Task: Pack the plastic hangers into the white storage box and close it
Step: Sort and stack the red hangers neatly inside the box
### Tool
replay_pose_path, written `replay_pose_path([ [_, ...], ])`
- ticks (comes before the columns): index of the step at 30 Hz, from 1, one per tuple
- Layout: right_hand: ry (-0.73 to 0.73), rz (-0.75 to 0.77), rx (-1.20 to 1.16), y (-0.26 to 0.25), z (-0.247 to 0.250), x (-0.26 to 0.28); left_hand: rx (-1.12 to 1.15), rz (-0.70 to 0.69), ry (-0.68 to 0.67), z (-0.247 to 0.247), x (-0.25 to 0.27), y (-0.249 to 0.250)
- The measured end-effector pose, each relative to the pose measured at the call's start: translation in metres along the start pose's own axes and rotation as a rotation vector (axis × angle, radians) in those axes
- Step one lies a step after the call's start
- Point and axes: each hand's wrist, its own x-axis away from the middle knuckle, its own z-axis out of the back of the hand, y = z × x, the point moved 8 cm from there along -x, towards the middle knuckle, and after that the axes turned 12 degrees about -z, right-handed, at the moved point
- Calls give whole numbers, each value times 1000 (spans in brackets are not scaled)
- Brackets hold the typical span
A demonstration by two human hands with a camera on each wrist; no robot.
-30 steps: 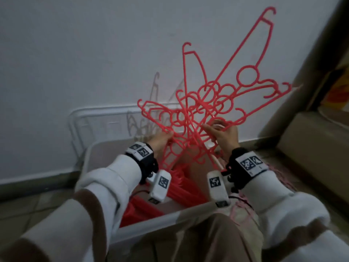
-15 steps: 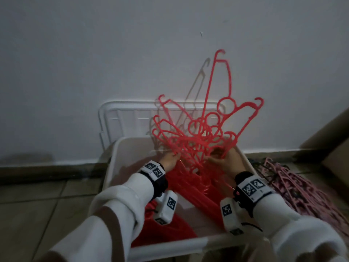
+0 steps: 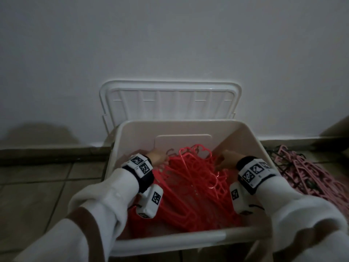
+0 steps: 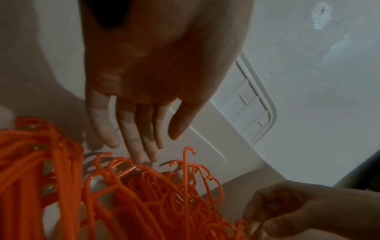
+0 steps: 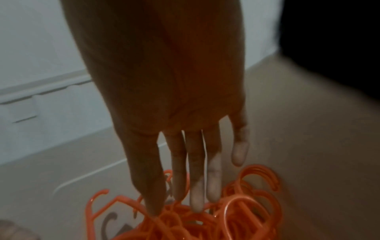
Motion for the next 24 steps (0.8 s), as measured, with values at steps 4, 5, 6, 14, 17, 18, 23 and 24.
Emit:
replay_pose_path([
  [4,-38,20,84,-9,-15,-12,6,-88,-17,-13,-14,0],
  [5,-53,15,102,-10,-21,-15,-7,-106,-34,-18,-20,-4],
  [6,-59,10,100,-9,-28,-20,-11,-121,-41,-22,-17,-1],
  [14,83,114,32,-10,-40,-38,-25,-284,69,-34,-32,7],
  [17,100,217,-65,-12,-30,-36,-106,-351,163,-22,-37,17],
  [18,114,238,-127,-11,-25,-36,-138,-375,192,-17,-35,22],
  [23,159,394,-496,-16,5,-27,-330,-554,225,-8,-22,47],
  [24,137,429,-576,-18,9,-23,-390,-596,217,-9,-19,52],
])
